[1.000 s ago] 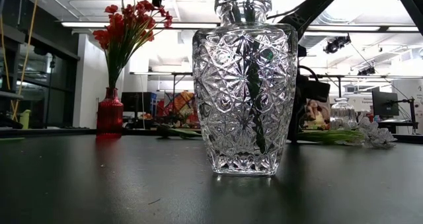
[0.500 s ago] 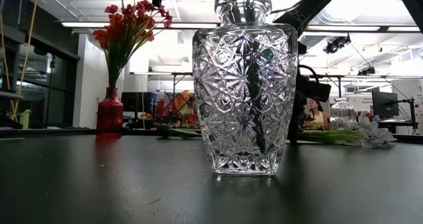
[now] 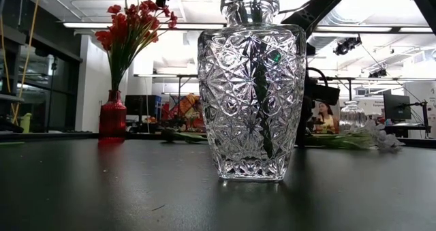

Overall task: Sort flowers into vase by color
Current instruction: Put the white flowers into the bottom transparent vase

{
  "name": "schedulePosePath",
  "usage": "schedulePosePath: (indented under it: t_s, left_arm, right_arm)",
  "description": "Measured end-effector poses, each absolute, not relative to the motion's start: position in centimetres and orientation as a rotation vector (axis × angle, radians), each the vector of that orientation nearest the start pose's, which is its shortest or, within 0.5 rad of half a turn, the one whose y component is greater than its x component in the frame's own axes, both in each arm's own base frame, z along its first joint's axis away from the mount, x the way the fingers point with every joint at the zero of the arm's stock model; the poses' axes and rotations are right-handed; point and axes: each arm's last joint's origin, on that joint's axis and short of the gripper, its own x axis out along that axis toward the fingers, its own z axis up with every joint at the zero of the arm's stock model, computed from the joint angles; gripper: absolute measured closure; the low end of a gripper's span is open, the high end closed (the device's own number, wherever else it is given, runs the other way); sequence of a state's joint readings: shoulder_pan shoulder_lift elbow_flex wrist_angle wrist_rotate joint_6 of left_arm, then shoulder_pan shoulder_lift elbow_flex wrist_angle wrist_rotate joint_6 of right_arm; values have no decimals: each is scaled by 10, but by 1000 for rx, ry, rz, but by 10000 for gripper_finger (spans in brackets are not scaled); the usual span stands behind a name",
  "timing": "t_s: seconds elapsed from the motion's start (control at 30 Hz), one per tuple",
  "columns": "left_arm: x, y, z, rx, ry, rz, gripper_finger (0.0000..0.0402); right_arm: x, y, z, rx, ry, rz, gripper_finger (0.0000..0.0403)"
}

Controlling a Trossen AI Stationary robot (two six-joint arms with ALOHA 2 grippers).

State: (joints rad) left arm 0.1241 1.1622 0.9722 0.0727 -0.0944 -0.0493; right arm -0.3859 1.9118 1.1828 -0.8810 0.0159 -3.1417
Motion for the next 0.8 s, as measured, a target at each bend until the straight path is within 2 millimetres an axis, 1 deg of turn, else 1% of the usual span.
schedulePosePath:
  t_s: [0.1, 0.33, 0.8]
  left_arm:
    - [261, 36, 347, -51, 112, 234, 213]
    - [260, 37, 347, -46, 111, 293, 213]
    - [260, 38, 347, -46, 110, 320, 213]
  right_arm:
    - [303, -123, 137, -1967, 401, 2060, 348]
    - [304, -125, 137, -1983, 405, 2036, 375]
    - [305, -122, 139, -1989, 389, 2039, 367]
